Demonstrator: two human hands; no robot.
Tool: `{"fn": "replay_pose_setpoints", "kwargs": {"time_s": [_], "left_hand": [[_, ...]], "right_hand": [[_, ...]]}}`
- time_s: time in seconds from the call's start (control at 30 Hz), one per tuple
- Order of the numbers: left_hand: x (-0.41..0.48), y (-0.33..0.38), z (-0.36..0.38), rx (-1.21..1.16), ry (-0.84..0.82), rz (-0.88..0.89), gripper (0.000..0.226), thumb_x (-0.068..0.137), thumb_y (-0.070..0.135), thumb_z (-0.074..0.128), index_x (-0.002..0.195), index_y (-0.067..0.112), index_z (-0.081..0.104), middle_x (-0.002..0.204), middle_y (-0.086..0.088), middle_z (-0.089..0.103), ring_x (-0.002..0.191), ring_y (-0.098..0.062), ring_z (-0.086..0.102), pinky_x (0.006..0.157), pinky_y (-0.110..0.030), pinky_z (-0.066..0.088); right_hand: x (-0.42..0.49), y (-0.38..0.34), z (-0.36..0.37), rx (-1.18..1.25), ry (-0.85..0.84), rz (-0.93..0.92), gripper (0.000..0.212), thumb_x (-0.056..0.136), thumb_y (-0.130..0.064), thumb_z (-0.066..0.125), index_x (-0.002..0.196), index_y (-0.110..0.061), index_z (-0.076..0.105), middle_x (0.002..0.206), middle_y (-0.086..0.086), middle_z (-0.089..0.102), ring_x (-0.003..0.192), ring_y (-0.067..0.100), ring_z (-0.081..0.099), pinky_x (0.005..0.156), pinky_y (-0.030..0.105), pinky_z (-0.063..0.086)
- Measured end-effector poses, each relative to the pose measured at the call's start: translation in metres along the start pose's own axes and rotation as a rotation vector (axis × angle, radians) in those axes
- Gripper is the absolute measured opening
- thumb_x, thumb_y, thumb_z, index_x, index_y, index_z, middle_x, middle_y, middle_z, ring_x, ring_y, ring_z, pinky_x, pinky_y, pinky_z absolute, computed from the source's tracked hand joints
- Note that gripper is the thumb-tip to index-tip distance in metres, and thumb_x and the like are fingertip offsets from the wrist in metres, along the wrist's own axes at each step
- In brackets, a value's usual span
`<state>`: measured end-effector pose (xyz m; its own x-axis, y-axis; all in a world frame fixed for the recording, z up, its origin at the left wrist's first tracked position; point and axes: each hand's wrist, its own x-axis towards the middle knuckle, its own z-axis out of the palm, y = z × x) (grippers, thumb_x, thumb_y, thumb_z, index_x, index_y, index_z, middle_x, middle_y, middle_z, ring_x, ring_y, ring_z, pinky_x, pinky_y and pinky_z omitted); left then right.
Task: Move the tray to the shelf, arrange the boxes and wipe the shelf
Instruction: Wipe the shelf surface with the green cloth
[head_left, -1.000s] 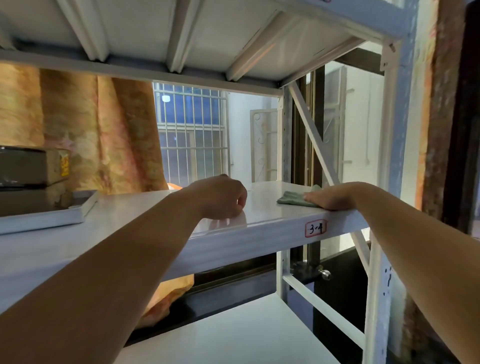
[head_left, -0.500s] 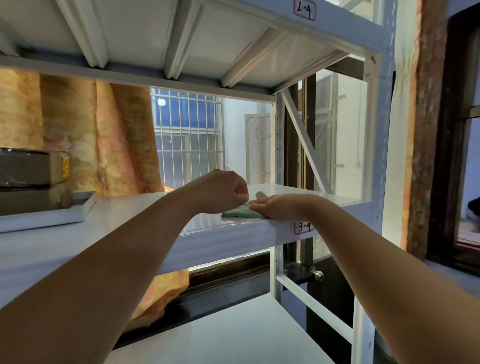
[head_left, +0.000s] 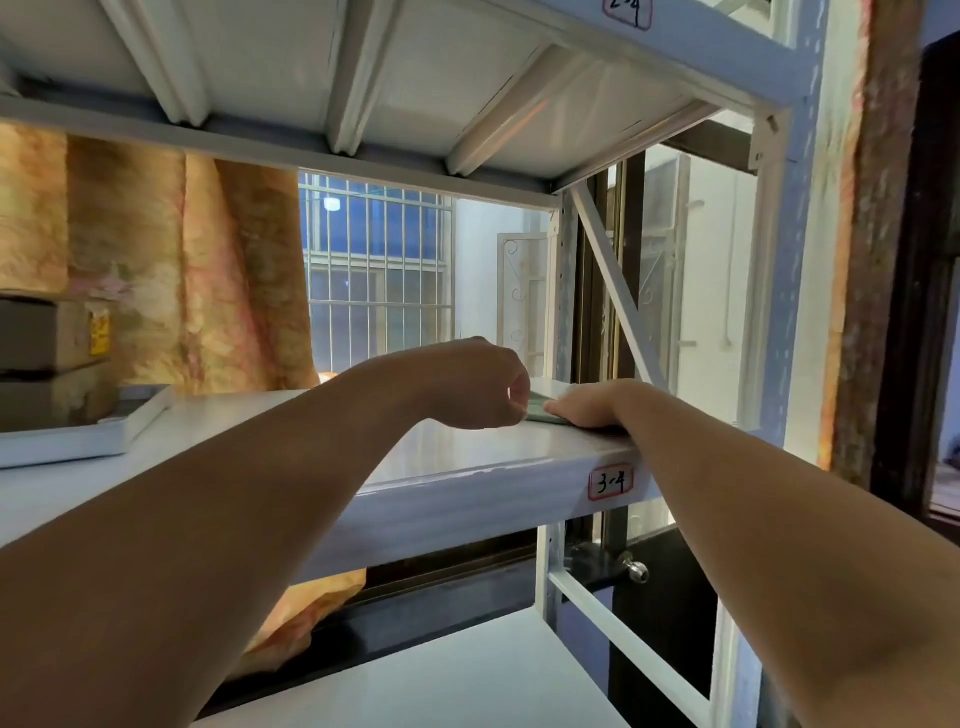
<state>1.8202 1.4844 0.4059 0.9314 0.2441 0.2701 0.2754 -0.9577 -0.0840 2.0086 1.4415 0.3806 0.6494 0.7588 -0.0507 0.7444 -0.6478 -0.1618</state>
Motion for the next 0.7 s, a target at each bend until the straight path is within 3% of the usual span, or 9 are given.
{"fn": "replay_pose_setpoints", "kwargs": {"time_s": [0.13, 0.3, 0.47, 0.63, 0.7], "left_hand": [[0.015, -0.005, -0.005, 0.044, -0.012, -0.008, 0.024, 0.095, 0.028, 0.049, 0.109, 0.018, 0.066, 0.113, 0.003, 0.066, 0.094, -0.011, 0.053, 0.093, -0.030, 0.044], [0.045, -0.011, -0.004, 0.135, -0.003, -0.099, 0.028, 0.094, 0.032, 0.051, 0.113, 0.017, 0.066, 0.098, 0.005, 0.057, 0.090, -0.016, 0.051, 0.080, -0.027, 0.041], [0.087, -0.007, 0.016, 0.165, -0.134, -0.153, 0.030, 0.096, 0.025, 0.046, 0.118, 0.011, 0.062, 0.097, 0.001, 0.048, 0.088, -0.015, 0.043, 0.055, -0.015, 0.029], [0.106, -0.012, 0.027, 0.220, -0.190, -0.093, 0.030, 0.096, 0.024, 0.046, 0.118, 0.011, 0.062, 0.108, -0.007, 0.060, 0.089, -0.016, 0.047, 0.054, -0.014, 0.028], [0.106, -0.015, 0.031, 0.241, -0.196, -0.061, 0.031, 0.097, 0.025, 0.043, 0.118, 0.011, 0.062, 0.115, -0.006, 0.064, 0.099, -0.019, 0.056, 0.058, -0.017, 0.034]], "right_hand": [[0.028, 0.010, -0.008, 0.003, -0.027, 0.037, 0.063, 0.099, -0.052, 0.023, 0.146, -0.010, 0.032, 0.143, 0.012, 0.043, 0.124, 0.025, 0.049, 0.105, 0.039, 0.034], [0.061, 0.022, -0.017, 0.007, -0.090, 0.069, 0.067, 0.098, -0.055, 0.025, 0.150, -0.012, 0.023, 0.147, 0.011, 0.037, 0.126, 0.027, 0.046, 0.108, 0.038, 0.033], [0.108, 0.026, -0.024, -0.066, -0.107, 0.095, 0.071, 0.096, -0.058, 0.028, 0.150, -0.013, 0.022, 0.149, 0.010, 0.034, 0.128, 0.027, 0.043, 0.102, 0.038, 0.032], [0.139, 0.026, -0.029, -0.152, -0.118, 0.077, 0.065, 0.099, -0.051, 0.024, 0.149, -0.009, 0.026, 0.149, 0.011, 0.036, 0.129, 0.026, 0.043, 0.105, 0.038, 0.031], [0.152, 0.029, -0.028, -0.151, -0.127, 0.083, 0.067, 0.097, -0.053, 0.025, 0.149, -0.010, 0.026, 0.148, 0.010, 0.036, 0.128, 0.025, 0.044, 0.106, 0.039, 0.032]]}}
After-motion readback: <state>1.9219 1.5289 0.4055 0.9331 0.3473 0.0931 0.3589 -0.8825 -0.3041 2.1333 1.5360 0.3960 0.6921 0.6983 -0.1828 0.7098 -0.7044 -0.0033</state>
